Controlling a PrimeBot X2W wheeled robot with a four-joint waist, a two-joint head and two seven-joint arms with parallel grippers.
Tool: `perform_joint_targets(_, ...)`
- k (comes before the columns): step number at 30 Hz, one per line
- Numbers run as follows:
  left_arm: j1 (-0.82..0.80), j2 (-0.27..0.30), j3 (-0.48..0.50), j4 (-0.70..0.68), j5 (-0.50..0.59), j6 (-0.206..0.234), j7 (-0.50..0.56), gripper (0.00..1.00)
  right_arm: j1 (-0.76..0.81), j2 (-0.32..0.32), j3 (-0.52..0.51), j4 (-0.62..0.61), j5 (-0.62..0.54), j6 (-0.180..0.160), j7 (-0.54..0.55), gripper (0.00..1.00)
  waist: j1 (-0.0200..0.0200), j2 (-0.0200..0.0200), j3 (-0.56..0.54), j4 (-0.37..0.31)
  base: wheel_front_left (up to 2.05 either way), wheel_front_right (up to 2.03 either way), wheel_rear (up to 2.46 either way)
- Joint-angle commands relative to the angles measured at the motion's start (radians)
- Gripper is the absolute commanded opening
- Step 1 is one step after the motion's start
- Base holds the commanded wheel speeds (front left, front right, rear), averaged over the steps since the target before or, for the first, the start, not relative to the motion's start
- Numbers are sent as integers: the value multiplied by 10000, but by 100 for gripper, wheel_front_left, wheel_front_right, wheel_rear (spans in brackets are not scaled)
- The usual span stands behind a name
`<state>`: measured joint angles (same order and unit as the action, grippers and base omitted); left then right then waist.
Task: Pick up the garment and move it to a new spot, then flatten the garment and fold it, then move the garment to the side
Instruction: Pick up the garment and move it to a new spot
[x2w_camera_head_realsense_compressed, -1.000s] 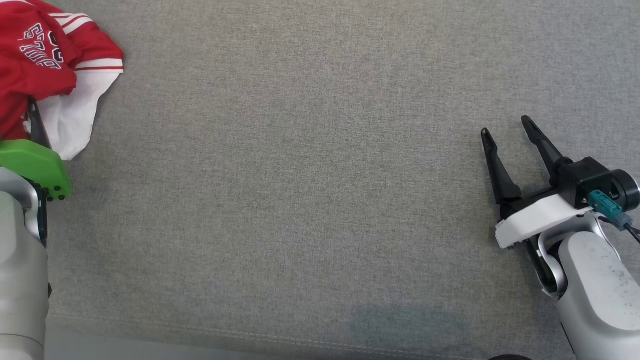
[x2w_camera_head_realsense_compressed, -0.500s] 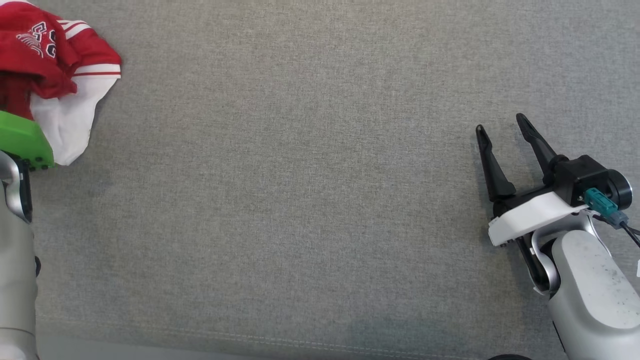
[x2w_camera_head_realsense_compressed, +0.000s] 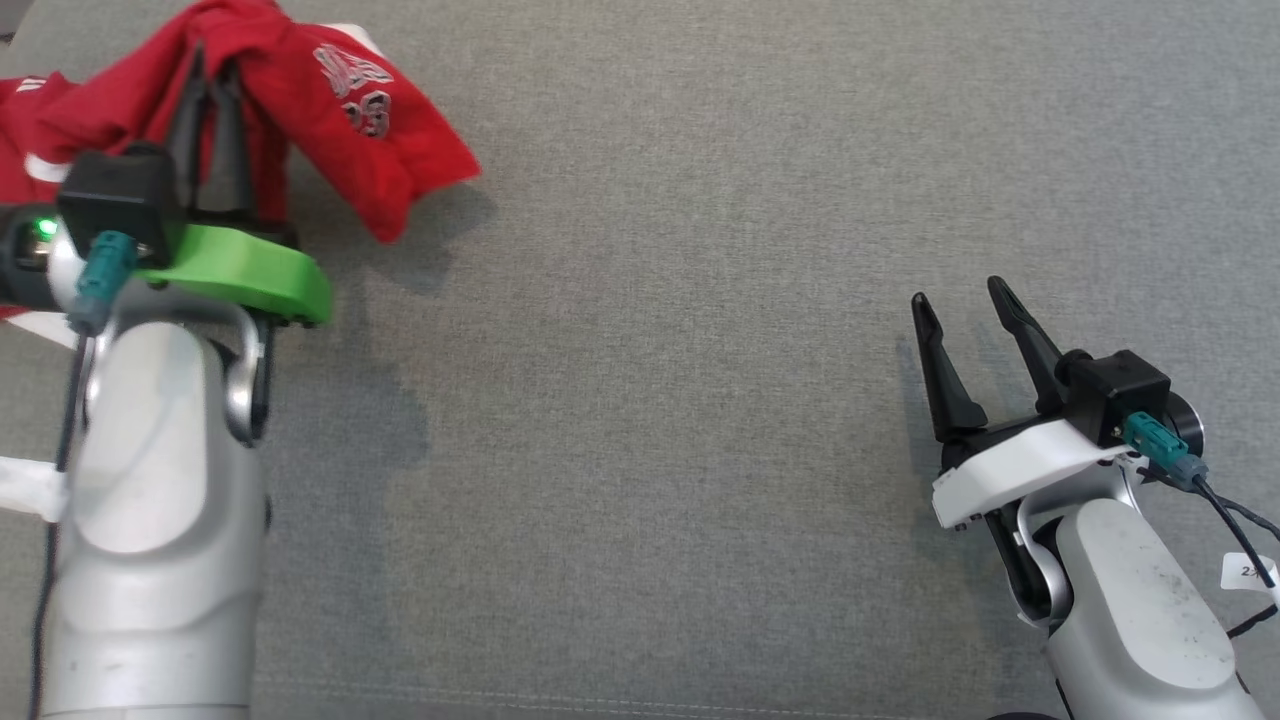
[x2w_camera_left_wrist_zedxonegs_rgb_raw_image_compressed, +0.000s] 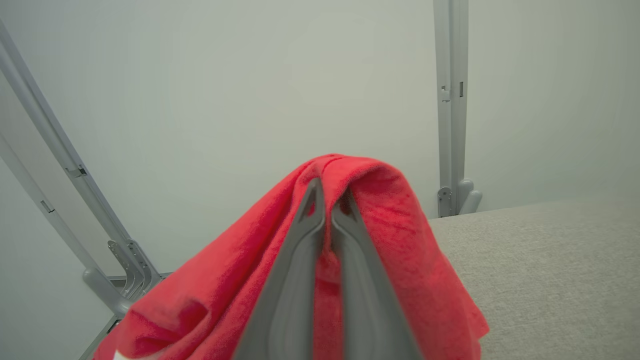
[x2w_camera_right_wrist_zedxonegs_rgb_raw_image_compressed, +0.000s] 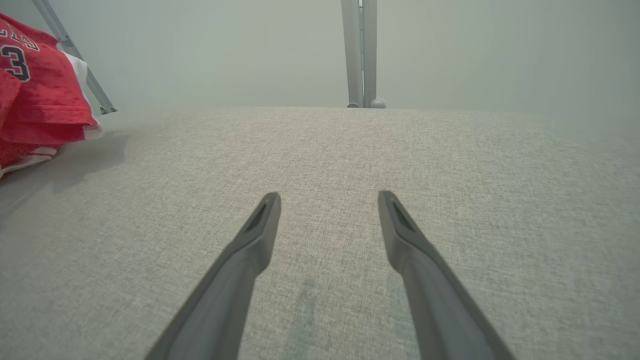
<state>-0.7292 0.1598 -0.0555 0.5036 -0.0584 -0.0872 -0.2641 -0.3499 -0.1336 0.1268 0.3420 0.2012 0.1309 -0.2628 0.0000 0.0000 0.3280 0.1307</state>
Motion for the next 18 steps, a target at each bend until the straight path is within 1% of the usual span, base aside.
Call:
perform_joint_targets(1,228,-234,-128,-186,-65,-92,-4,0,121,16,-51,42,110,-3,-29,100,0,0,-288,-332,0,0,0)
perform_joint_targets(5,700,-752,-695,-580,-265,-259,-4,0,252,148,-87,126,144,-3,-29,100,0,0,-500,-826,0,0,0)
perform_joint_targets(8,1079,-982,-1157,-741,-537,-329,-6,0,294,224,-60,168,176,-3,-29,100,0,0,-603,-1353,0,0,0)
perform_joint_targets(12,1682,-1066,-1761,-721,-1009,-354,-6,0,460,342,-119,274,253,-3,-29,100,0,0,-845,-2095,0,0,0)
perform_joint_targets(13,1838,-1076,-1983,-662,-1273,-358,-4,0,492,376,-106,292,256,-3,-31,100,0,0,-904,-2279,0,0,0)
perform_joint_targets(15,2103,-1080,-2362,-570,-1561,-293,-6,0,602,417,-51,357,278,-3,-31,100,0,0,-1019,-2638,0,0,0)
perform_joint_targets(16,2103,-1080,-2362,-570,-1561,-293,-6,0,602,417,-51,357,278,-3,-31,100,0,0,-1019,-2638,0,0,0)
perform_joint_targets(18,2382,-1075,-2673,-395,-1709,-194,-4,0,701,435,-46,419,320,-3,-31,100,0,0,-1132,-2937,0,0,0)
